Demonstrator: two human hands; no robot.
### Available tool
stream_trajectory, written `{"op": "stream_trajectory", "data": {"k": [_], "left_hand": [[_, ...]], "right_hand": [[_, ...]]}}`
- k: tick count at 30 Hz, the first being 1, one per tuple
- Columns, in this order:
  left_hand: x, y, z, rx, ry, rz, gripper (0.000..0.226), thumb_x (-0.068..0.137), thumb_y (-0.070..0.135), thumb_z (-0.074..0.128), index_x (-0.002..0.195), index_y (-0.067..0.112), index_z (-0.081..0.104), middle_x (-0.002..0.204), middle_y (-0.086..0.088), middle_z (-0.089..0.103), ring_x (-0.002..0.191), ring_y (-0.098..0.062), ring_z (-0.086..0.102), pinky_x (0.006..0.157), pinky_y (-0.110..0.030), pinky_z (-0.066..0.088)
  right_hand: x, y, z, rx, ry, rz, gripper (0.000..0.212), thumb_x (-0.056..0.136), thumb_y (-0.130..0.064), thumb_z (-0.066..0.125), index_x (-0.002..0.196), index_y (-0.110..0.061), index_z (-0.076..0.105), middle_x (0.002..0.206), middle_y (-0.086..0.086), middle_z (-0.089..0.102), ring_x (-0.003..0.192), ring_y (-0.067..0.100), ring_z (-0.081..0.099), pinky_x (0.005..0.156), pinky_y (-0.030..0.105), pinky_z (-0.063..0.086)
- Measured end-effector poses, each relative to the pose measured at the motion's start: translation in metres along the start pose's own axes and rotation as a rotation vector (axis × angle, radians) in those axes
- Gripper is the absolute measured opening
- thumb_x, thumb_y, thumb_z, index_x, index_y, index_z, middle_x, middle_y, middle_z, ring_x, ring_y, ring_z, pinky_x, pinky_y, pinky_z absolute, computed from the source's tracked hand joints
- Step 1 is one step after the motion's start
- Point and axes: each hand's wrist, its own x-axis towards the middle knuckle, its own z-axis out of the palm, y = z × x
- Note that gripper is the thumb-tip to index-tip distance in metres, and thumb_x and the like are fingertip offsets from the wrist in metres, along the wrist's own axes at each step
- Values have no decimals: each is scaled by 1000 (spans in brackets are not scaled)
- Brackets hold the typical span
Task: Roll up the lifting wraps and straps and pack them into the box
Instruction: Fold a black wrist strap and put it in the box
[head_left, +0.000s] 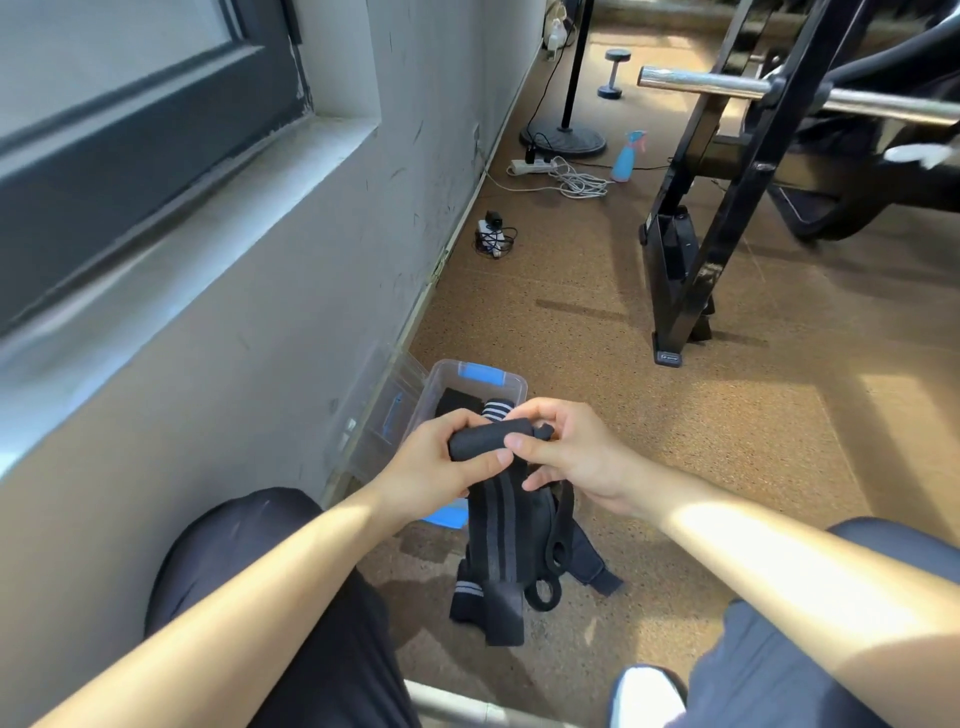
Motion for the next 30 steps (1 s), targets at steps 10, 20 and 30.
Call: {"op": "stream_trajectory", "data": {"k": [10,20,30], "left_hand": [[-26,4,10,-185,56,-136,30,97,42,64,122,26,66,124,5,66,111,-8,67,75,-36,64],[-9,-2,10,-129,111,-54,18,96,16,71,112,20,66,109,-4,70,91,-11,69,68,-24,58],[-7,-7,8,-184,91,19,37,86,2,79,115,20,65,102,1,69,82,-8,65,65,-25,55]], "right_hand": [[-25,11,19,109,120,-72,24,91,1,71,104,-19,72,109,15,65,96,25,67,70,37,61],[-12,19,7,73,88,-64,33,91,-2,72,119,-20,68,129,7,64,112,22,68,82,42,63],[-11,18,5,77,36,-30,25,96,-19,70,120,-15,69,123,12,67,107,20,70,69,37,61]]}}
